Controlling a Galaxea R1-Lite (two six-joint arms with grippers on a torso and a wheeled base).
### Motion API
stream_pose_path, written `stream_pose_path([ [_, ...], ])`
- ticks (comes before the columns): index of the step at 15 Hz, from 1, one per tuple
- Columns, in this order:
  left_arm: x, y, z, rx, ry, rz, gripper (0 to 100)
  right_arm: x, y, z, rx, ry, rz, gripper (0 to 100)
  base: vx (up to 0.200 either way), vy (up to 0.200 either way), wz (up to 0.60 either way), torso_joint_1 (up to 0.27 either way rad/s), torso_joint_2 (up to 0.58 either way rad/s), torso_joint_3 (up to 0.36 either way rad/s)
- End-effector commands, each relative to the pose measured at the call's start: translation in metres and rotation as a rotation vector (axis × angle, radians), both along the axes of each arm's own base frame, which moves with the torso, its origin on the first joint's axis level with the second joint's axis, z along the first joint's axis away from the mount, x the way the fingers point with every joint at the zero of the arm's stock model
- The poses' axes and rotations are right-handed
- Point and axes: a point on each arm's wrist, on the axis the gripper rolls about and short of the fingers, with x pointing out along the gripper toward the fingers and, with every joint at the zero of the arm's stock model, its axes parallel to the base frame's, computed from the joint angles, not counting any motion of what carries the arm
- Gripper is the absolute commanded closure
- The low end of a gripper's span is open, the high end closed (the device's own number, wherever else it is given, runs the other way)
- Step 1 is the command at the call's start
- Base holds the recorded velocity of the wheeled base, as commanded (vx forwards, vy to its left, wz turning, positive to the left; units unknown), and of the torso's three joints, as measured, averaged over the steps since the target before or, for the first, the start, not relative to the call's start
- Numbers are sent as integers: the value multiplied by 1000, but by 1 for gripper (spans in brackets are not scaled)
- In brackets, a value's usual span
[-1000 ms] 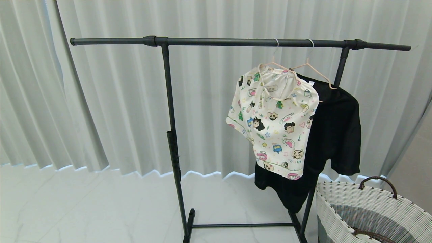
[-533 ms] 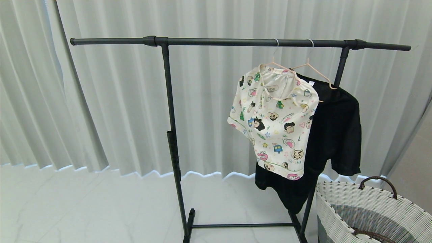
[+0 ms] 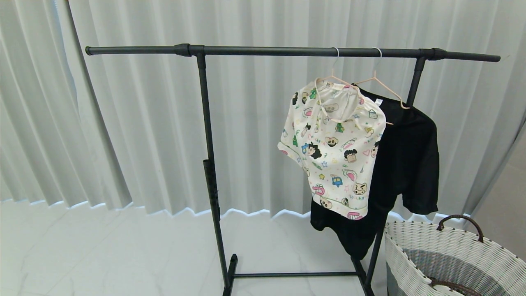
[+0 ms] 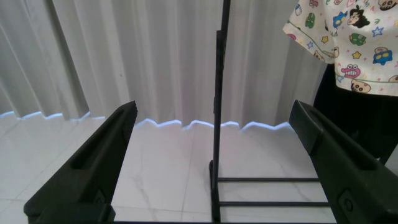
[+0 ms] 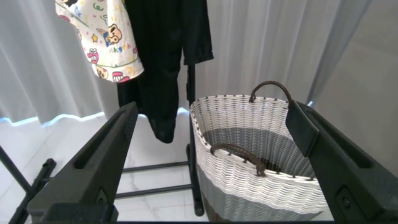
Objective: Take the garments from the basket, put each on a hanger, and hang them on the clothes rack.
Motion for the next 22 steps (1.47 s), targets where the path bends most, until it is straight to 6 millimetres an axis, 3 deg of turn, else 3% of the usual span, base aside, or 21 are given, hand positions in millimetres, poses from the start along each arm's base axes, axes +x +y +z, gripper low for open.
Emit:
stream_pose_path([
  [1,0,0,0,0,0,0,0,0,0,0,0,0,0,0,0,0,0,0,0,0],
  [22,0,0,0,0,0,0,0,0,0,0,0,-2,0,0,0,0,0,0,0,0],
])
